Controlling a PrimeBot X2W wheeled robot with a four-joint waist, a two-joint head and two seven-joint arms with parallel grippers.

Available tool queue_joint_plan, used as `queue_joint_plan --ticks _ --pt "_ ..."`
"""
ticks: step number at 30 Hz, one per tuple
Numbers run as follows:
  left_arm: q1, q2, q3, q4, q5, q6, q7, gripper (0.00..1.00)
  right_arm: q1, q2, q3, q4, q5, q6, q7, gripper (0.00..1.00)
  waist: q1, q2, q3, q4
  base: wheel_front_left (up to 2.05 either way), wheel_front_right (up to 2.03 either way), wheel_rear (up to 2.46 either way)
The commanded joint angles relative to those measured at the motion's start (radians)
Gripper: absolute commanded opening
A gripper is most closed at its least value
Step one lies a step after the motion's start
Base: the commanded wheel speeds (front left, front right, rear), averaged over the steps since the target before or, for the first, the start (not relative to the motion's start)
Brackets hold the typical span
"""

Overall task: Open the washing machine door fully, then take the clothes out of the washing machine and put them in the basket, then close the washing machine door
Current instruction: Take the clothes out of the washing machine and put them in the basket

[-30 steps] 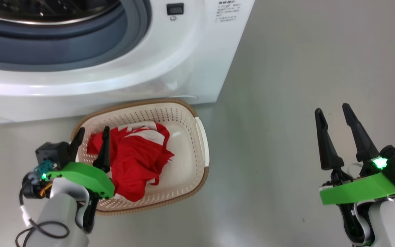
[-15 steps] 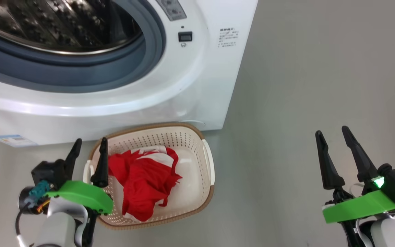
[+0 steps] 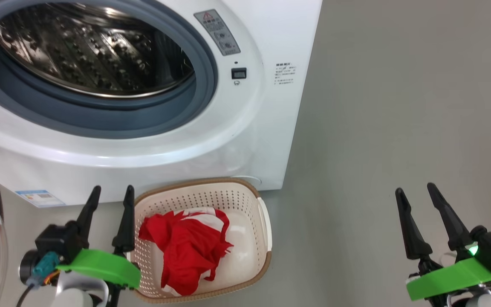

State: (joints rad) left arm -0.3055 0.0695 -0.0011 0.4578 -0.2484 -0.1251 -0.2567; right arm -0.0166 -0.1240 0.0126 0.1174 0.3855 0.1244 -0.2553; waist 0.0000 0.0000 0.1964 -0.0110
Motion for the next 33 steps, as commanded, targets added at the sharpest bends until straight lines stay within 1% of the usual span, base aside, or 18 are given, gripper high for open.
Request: queue_joint_plan --ticks 1,12,24,33 --pt "0.013 0.016 0.033 -0.036 0.010 -0.006 -0.005 1.00 0.007 -0.019 0.017 -0.022 0.014 0.006 -0.006 1.00 0.0000 0.0000 -0.023 0.006 0.00 0.00 0.00" --pt "0.135 0.011 0.057 -0.161 0.033 -0.006 -0.005 1.00 0.071 -0.028 0.005 -0.024 0.017 0.006 -0.006 1.00 0.0000 0.0000 -0.092 0.017 0.00 0.00 0.00" --pt "0.277 0.000 0.100 -0.279 0.056 -0.006 -0.005 1.00 0.123 -0.027 -0.007 -0.028 0.017 0.006 -0.006 1.00 0.0000 0.0000 -0.133 0.024 0.00 0.00 0.00" --pt "0.312 -0.012 0.114 -0.306 0.057 -0.006 -0.005 1.00 0.132 -0.028 -0.012 -0.028 0.017 0.006 -0.006 1.00 0.0000 0.0000 -0.137 0.025 0.00 0.00 0.00"
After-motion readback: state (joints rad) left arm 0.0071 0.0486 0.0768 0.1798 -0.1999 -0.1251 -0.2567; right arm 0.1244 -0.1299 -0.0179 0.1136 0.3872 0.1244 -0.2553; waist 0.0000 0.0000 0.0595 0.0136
